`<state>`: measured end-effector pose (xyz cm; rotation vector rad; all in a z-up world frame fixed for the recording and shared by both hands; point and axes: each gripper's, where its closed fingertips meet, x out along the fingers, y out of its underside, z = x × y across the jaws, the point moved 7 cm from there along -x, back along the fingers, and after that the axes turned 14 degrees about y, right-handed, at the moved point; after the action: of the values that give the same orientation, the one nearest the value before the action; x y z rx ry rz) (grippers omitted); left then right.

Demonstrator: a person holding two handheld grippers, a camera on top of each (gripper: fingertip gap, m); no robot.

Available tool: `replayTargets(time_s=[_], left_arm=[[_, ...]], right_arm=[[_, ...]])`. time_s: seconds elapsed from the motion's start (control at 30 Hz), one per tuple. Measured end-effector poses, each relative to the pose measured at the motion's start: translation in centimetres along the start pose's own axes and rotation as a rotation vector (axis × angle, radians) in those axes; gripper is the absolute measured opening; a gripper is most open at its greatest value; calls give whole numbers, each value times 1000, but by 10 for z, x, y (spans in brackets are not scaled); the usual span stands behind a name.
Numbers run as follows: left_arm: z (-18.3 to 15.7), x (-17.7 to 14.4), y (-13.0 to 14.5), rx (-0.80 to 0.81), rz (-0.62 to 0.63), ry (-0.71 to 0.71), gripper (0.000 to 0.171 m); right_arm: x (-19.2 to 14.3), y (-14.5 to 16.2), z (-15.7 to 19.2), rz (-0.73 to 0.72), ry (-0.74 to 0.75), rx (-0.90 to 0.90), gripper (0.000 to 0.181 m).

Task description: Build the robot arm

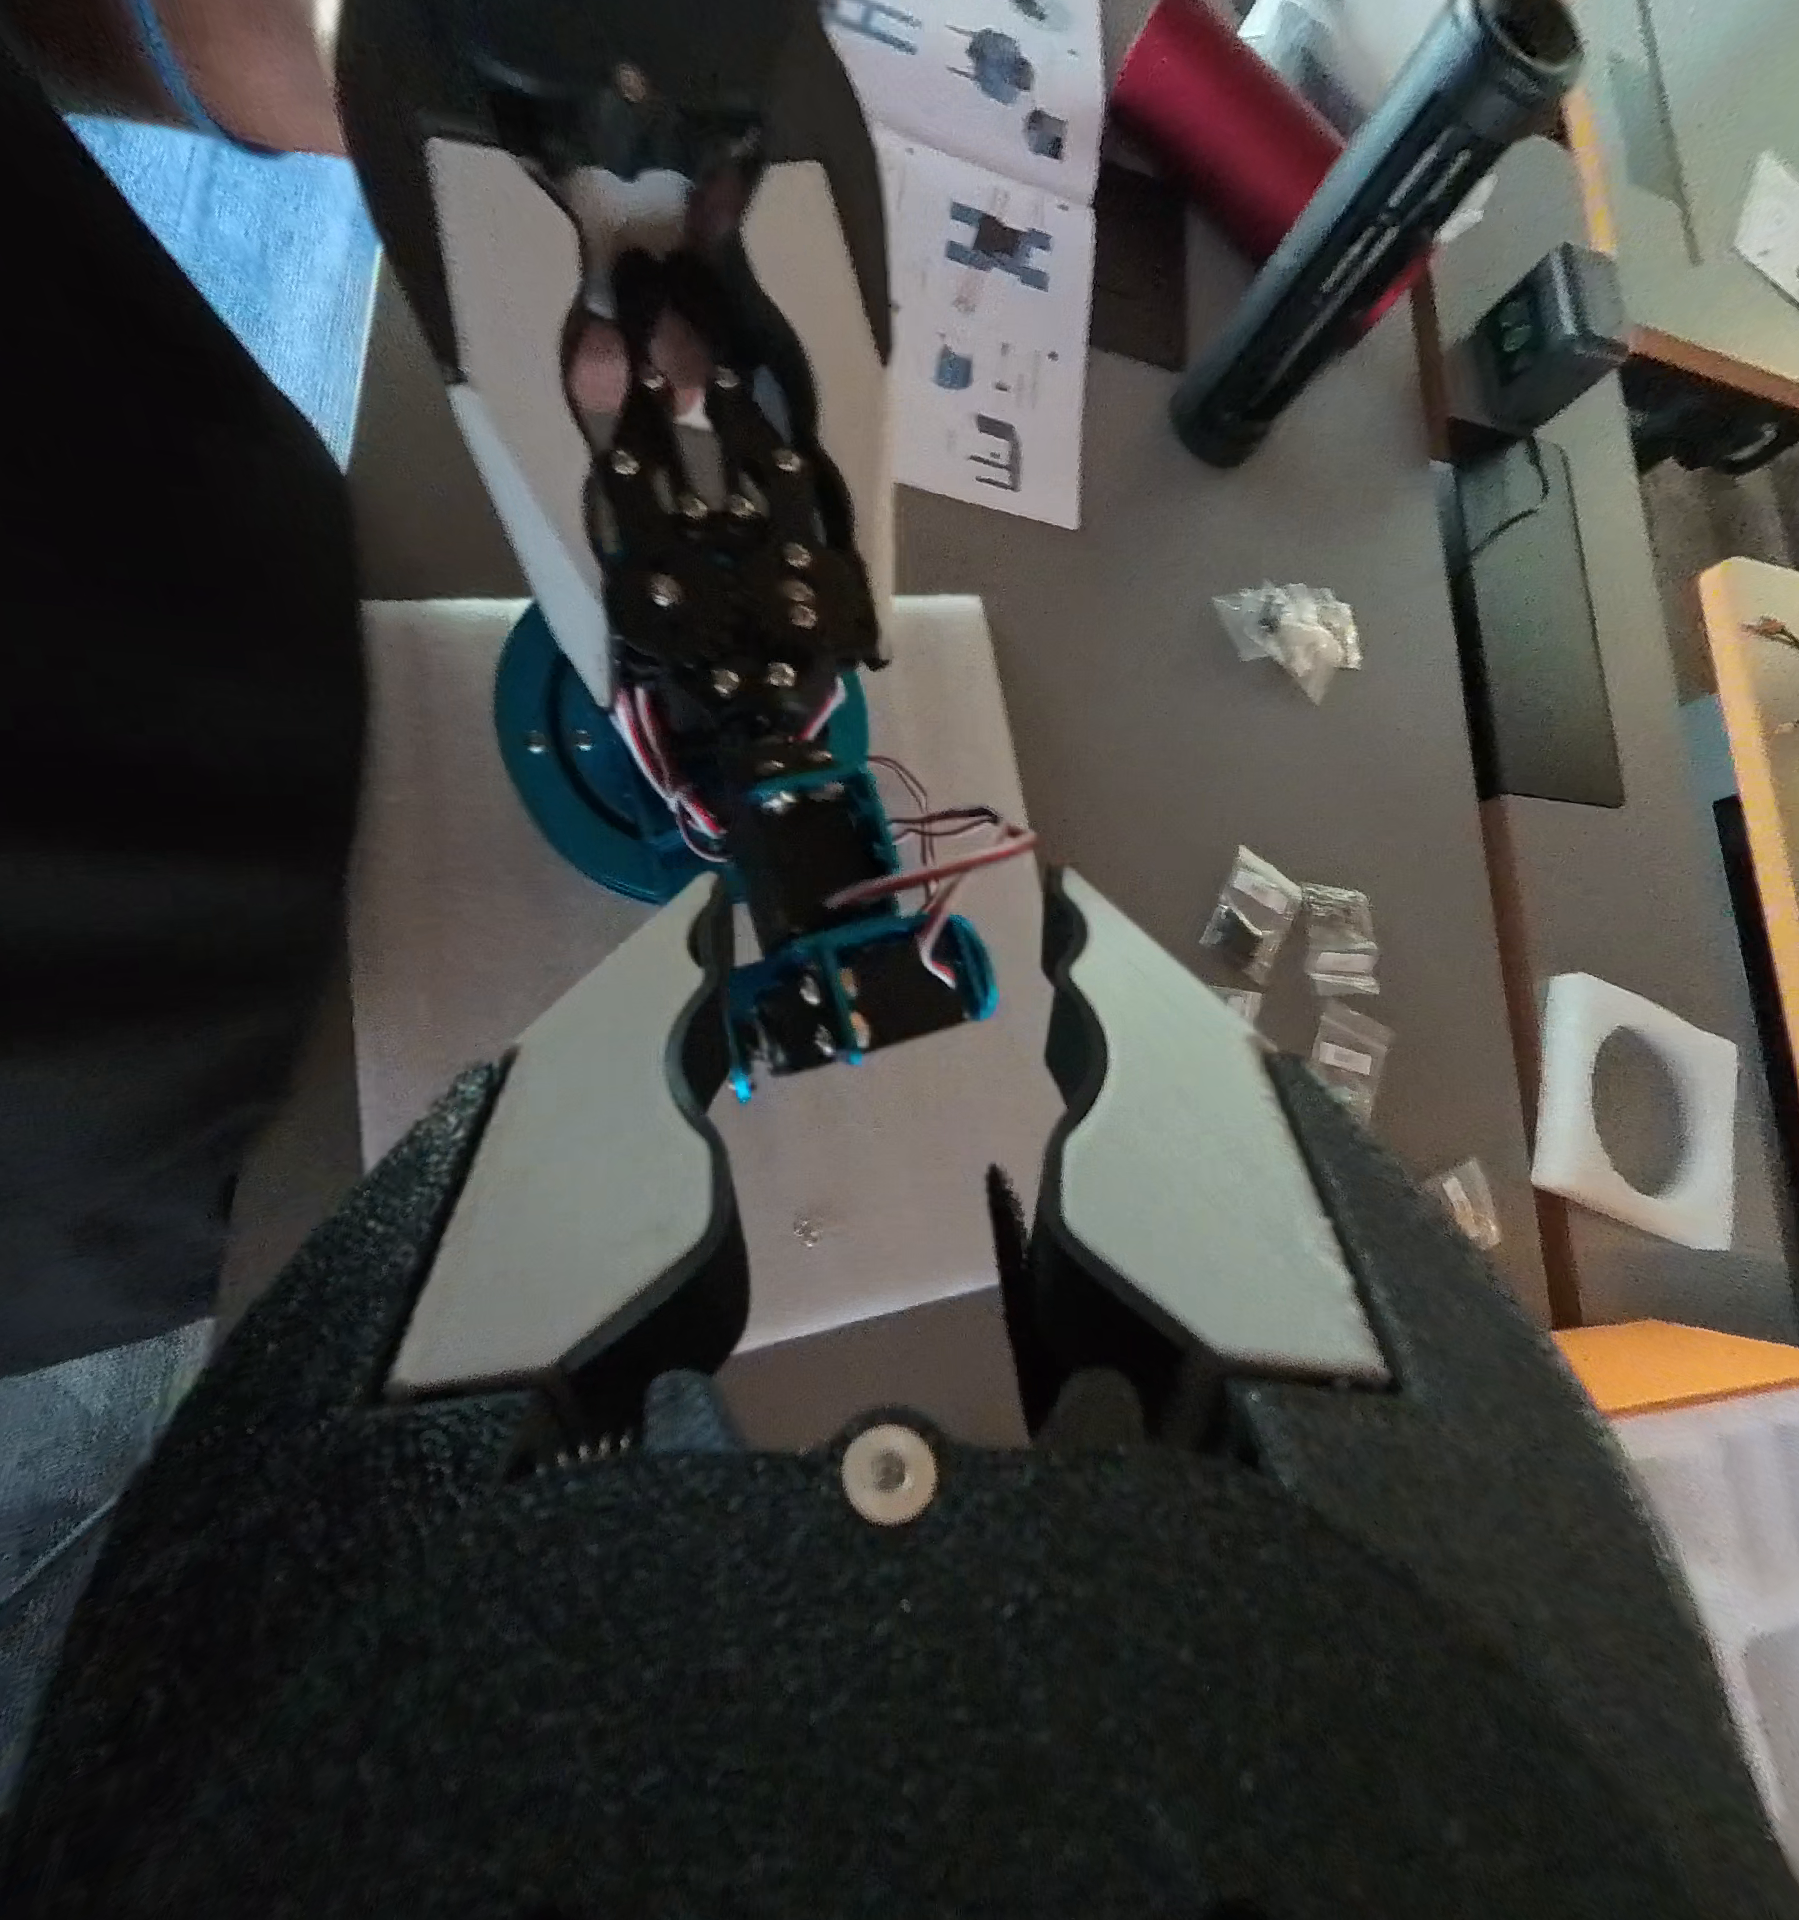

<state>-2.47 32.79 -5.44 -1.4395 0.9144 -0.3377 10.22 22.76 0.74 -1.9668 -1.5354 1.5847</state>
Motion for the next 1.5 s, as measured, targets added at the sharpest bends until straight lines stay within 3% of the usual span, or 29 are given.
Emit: replayTargets(time_s=[0.1, 0.17, 0.3, 0.5, 0.6, 0.67, 1.5], left_arm=[[1, -1, 2, -15, -18, 2, 63], [2, -2, 3, -26, -33, 10, 63], [4, -2, 3, -33, -39, 25, 62], [6, -2, 2, -28, -28, 43, 63], [5, -1, 2, -27, -27, 50, 62], [6, 0, 2, -30, -25, 47, 63], [6, 1, 2, -82, -32, -57, 62]], right_arm=[[1, 20, -7, -62, -80, 146, 67], [4, 26, -1, -178, -229, 305, 69], [25, 28, 4, -305, -176, 309, 64], [27, 36, -10, -278, -195, 323, 62], [32, 41, -5, -215, -361, 379, 63], [38, 37, -1, -215, -385, 369, 62], [46, 23, 0, -93, -141, 368, 60]])
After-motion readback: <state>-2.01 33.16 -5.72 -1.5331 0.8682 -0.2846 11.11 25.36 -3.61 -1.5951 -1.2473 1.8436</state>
